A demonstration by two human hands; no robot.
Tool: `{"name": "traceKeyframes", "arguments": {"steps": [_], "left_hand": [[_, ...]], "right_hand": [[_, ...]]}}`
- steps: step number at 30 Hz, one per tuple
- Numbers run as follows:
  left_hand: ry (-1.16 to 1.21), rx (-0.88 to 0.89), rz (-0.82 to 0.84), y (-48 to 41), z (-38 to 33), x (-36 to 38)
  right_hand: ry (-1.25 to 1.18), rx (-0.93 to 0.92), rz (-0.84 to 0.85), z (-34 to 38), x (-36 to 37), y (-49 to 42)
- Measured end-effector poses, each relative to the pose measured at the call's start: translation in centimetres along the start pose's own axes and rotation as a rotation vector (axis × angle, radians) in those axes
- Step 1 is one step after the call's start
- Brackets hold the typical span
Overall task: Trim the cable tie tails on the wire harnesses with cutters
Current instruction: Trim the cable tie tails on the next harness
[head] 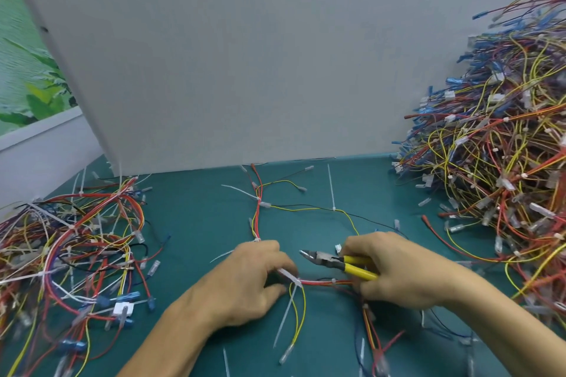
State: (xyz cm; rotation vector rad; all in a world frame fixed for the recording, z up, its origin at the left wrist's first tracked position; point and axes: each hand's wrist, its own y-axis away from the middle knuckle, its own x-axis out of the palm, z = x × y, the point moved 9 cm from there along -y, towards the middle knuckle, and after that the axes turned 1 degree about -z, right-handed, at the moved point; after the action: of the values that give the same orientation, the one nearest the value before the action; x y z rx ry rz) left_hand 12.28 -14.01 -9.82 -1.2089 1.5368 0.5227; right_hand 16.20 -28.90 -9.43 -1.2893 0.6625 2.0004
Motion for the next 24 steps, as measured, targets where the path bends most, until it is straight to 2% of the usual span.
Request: {"name": "traceKeyframes", "arguments": {"steps": [8,16,24], "left_hand": [[0.026,-0.045,-0.002,0.1,0.4,0.4],[0.099,-0.107,0.104,0.2,0.3,1.2],[0.042,-0.02,0.01,0.1,-0.8,0.8]], "right_hand": [[-0.047,0.023,-0.001,-0.4,-0.4,0.1],[-0.084,0.032,0.001,-0.8,-0.5,0.1],[-0.207,0.043,0.004,-1.1,-0.6,0.2]]}}
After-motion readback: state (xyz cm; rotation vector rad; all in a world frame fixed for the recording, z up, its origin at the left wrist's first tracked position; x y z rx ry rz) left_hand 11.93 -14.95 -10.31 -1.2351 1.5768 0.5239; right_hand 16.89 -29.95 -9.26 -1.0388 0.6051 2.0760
